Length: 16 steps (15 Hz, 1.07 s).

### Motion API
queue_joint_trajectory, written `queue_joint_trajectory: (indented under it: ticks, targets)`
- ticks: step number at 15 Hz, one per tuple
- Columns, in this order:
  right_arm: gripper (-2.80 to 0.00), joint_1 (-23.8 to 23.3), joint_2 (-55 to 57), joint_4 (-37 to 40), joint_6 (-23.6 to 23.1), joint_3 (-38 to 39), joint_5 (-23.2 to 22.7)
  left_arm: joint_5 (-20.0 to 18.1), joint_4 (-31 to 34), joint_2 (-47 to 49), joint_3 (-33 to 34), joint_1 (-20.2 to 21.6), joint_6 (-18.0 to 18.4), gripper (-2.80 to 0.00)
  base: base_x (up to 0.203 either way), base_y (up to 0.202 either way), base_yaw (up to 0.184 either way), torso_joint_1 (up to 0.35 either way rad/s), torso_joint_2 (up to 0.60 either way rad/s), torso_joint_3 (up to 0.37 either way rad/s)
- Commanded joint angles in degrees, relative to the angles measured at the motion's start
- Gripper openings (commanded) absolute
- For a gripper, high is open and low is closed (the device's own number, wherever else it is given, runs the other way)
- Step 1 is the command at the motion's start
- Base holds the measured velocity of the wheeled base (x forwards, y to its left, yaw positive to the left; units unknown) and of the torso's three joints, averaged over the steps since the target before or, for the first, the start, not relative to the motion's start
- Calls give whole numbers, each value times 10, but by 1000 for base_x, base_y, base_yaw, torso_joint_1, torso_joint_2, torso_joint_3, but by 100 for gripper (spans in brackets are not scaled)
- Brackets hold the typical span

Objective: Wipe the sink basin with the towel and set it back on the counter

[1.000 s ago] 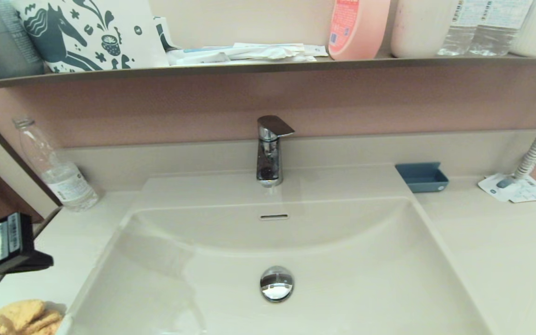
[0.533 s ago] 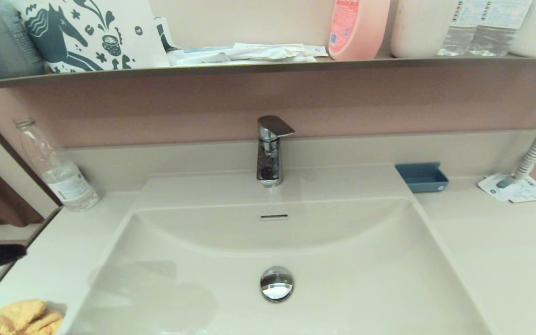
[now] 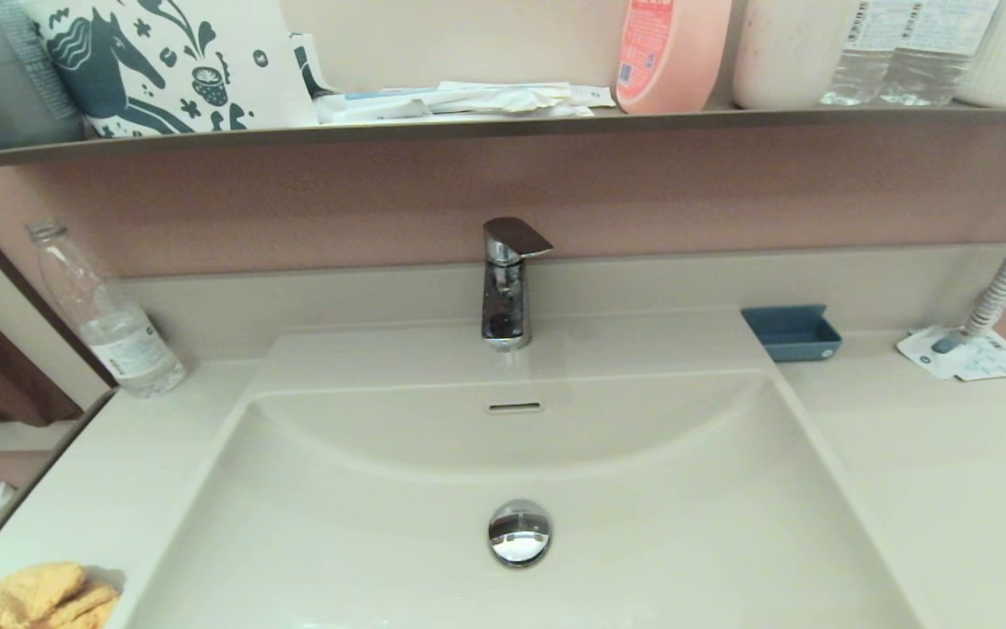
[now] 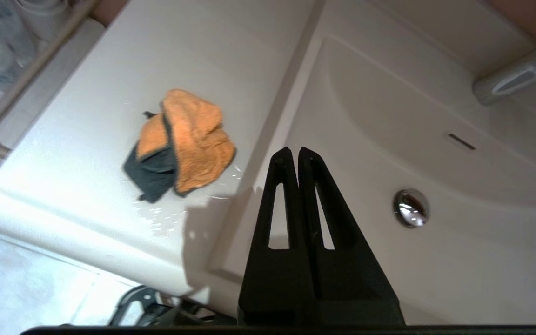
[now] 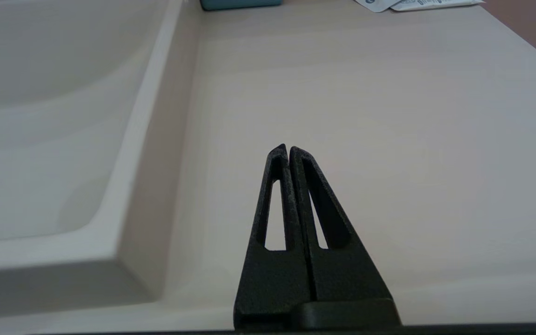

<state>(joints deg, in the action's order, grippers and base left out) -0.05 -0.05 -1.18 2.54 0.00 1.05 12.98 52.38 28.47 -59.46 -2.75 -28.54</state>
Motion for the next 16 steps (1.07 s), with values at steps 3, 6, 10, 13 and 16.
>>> queue_joint_trajectory:
  ticks: [3,6,10,13,16]
  targets:
    - [-280,0,0,0,0,0,0,-11,3,-152,68,19,69,-280,0,0,0,0,0,0]
    - [-280,0,0,0,-1,0,0,-29,-114,-224,199,22,136,-280,0,0,0,0,0,0]
    - [-280,0,0,0,0,0,0,-53,-353,-276,403,24,266,-280,0,0,0,0,0,0]
    - [-280,0,0,0,0,0,0,-84,-442,-283,503,24,348,-280,0,0,0,0,0,0]
    - [-280,0,0,0,0,0,0,-93,-478,-284,557,24,364,-280,0,0,0,0,0,0]
